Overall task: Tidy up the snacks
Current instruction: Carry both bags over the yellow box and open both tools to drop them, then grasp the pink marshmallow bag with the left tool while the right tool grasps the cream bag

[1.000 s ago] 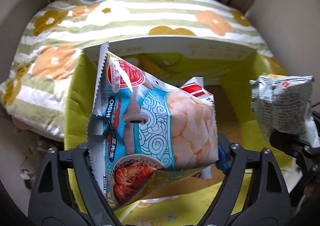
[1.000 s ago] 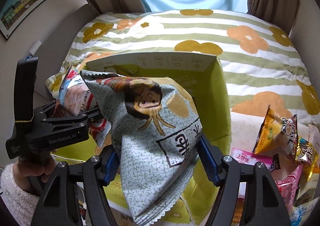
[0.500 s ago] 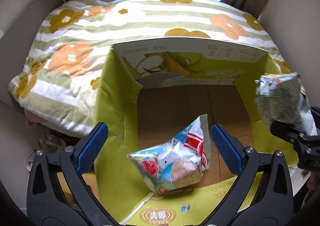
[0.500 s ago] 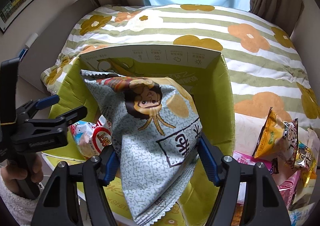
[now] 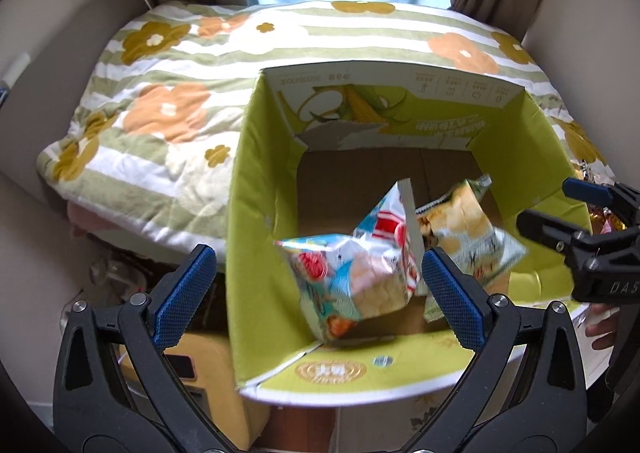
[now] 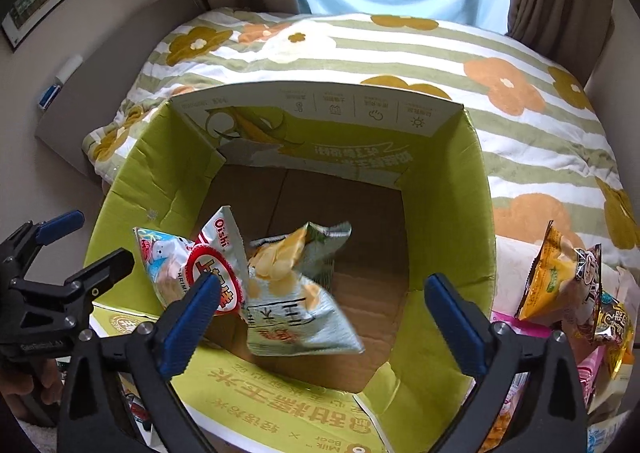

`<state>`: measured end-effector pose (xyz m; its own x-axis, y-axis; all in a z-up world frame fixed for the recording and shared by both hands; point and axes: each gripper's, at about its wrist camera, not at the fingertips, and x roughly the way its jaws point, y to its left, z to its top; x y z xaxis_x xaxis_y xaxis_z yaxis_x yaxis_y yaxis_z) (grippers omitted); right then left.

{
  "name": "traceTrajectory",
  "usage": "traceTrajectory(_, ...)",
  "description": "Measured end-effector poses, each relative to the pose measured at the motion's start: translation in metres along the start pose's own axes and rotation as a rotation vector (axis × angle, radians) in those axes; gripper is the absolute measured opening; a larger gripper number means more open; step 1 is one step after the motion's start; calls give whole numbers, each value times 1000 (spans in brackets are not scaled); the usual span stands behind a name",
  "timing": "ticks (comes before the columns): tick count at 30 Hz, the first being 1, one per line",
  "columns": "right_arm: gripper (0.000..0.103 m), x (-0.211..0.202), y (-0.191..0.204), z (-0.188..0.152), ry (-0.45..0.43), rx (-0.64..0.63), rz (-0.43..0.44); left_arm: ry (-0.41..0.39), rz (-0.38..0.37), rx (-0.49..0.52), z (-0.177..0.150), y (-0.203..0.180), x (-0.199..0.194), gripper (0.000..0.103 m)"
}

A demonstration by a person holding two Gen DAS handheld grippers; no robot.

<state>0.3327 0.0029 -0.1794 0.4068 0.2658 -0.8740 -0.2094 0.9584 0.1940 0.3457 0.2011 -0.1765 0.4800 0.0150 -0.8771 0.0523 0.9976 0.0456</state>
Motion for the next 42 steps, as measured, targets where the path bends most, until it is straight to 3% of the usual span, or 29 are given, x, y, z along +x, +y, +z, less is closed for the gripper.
traceTrajectory(5,101,-11,-2,-7,-15,25,4,-41,22,-10,-11,5,-18,102)
traceTrajectory(8,101,-18,1,-9,36,18,6,-72,34,-14,-12,6,-30,102)
traceTrajectory(12,101,-44,1,-16,-48,31,5,-131,24,-8,-10,3,-46,102)
traceTrajectory(15,101,-64,5,-24,-108,10,-63,-161,29,17,-10,-6,-50,102)
traceTrajectory(22,101,-102,-13,-47,-148,34,-150,-166,-87,55,-9,-44,-58,102)
traceTrajectory(33,101,-172,-104,-107,-229,201,-178,-203,-221,205,-19,-167,-90,102)
traceTrajectory(42,101,-213,-201,-177,-220,294,-243,-163,-299,336,-45,-311,-89,102)
